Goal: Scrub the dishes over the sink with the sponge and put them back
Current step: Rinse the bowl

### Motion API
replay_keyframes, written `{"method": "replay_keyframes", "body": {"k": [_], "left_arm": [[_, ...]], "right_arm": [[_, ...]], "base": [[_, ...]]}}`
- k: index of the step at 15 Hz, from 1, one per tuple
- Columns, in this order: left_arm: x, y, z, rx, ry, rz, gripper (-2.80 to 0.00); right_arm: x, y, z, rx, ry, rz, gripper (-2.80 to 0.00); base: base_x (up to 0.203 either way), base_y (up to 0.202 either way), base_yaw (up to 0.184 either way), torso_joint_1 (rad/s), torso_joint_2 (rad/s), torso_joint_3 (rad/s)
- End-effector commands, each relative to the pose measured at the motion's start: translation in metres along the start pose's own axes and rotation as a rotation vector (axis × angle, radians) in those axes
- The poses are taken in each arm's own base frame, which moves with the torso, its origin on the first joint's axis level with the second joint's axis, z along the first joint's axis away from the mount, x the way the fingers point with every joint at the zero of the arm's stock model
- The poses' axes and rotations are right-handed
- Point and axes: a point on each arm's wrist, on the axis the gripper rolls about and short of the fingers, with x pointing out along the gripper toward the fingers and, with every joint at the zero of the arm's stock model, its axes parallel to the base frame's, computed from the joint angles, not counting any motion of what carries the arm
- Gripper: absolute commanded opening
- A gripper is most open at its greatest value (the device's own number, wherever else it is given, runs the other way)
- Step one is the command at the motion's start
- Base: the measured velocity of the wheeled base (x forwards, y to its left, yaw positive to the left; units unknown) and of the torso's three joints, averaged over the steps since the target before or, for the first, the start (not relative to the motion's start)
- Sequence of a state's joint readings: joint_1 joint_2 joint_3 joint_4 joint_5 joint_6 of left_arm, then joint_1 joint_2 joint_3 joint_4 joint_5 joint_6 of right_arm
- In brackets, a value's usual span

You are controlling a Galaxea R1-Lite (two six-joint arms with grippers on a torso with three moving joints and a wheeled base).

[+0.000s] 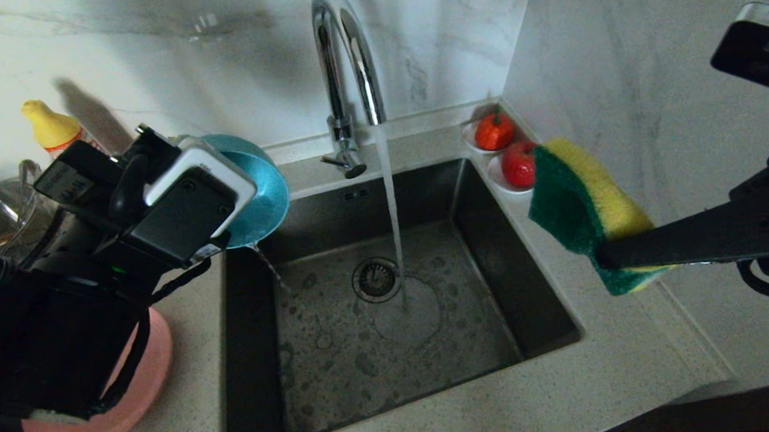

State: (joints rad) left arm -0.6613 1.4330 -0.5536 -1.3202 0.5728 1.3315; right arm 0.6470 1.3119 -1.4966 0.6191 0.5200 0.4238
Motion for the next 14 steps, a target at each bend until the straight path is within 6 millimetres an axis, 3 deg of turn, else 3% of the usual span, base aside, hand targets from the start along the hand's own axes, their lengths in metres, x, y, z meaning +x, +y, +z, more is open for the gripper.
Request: {"method": "replay_keyframes", "body": {"k": [1, 7, 11, 14], "left_arm": [[0.0, 0.002, 0.0, 0.004, -0.001, 0.021, -2.8], [0.005, 0.004, 0.001, -0.01, 0.077, 0.046, -2.8], [0.009, -0.012, -0.003, -0.066, 0.202, -0.074, -2.8], [0.013, -0.014, -0.001, -0.211, 0.256, -0.157, -2.8]], "right_arm": [[0.0, -0.001, 0.0, 0.006, 0.003, -0.001, -2.8], [0.001, -0.003, -0.004, 0.014, 0.014, -0.007, -2.8], [-0.005, -0.004, -0.008, 0.018, 0.008, -0.016, -2.8], [-0.005, -0.006, -0.012, 0.019, 0.014, -0.023, -2.8]], "base": [[0.0, 0.0, 0.0, 0.0, 0.0, 0.0], [0.0, 0.0, 0.0, 0.0, 0.0, 0.0], [0.0, 0.0, 0.0, 0.0, 0.0, 0.0], [0.0, 0.0, 0.0, 0.0, 0.0, 0.0]]}}
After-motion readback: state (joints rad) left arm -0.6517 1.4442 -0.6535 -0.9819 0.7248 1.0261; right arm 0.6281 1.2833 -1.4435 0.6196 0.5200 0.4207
